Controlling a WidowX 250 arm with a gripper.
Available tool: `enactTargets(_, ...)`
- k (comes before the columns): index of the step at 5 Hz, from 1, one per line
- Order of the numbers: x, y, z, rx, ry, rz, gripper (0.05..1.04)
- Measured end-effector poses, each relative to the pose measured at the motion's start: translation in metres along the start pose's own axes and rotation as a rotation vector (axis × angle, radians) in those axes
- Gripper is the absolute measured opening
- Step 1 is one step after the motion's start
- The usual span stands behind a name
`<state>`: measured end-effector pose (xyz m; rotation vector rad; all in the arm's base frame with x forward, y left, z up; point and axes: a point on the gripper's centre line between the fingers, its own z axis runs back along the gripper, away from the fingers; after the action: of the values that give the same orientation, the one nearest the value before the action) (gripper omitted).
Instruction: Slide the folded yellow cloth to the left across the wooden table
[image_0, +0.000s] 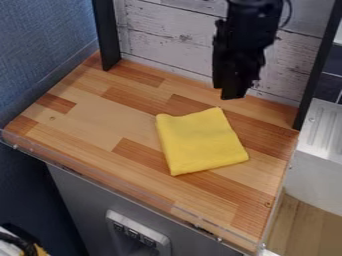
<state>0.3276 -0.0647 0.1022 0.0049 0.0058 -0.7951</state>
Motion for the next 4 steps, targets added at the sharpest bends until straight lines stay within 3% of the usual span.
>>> enactTargets(1,0.009,0.001,-0.017,0.006,-0.007,-0.022,0.165)
enactTargets(2,0.01,0.002,-0.035,0.011,-0.009,-0.044,0.07)
enactTargets(4,0.003,0.002,-0.066,0.004,-0.026,-0.05,0.063)
